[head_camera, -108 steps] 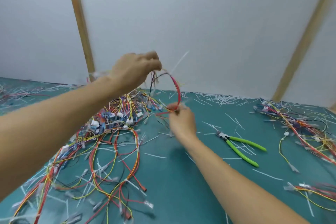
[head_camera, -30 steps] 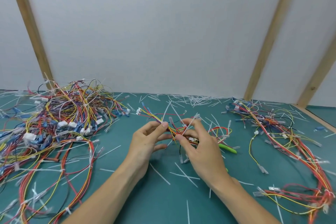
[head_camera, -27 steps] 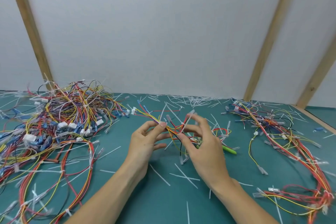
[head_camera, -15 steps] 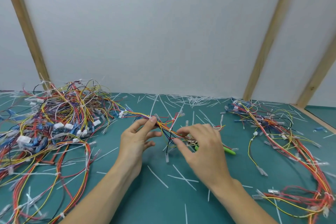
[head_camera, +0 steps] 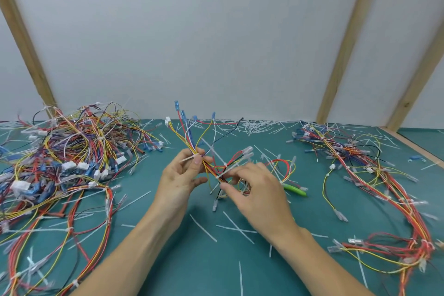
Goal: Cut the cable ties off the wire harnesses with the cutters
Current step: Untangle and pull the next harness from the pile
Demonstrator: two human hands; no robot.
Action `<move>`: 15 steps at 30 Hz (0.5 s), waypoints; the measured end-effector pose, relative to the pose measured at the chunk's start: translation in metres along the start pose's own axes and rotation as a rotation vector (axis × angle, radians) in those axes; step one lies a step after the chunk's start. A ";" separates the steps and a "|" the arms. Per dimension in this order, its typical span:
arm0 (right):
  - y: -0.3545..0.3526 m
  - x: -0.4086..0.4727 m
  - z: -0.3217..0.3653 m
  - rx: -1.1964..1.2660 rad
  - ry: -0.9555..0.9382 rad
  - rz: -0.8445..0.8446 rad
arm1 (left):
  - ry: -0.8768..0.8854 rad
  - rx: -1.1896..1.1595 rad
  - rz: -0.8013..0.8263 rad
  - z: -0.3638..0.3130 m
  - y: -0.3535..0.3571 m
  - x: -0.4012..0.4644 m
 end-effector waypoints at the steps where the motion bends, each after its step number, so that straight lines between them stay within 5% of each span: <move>1: -0.002 0.000 0.001 -0.008 -0.002 -0.023 | -0.002 -0.013 0.020 0.000 0.000 0.000; 15: 0.003 0.000 0.002 0.466 0.160 -0.116 | 0.023 -0.002 0.100 -0.005 0.007 -0.009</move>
Point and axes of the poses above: each hand's wrist, its own x-axis towards the middle knuckle, its own y-axis out of the palm, z = x × y, the point moved 4 cm from there along x, towards the middle knuckle, and after that the axes turned 2 degrees about -z, right-handed, at the moved point
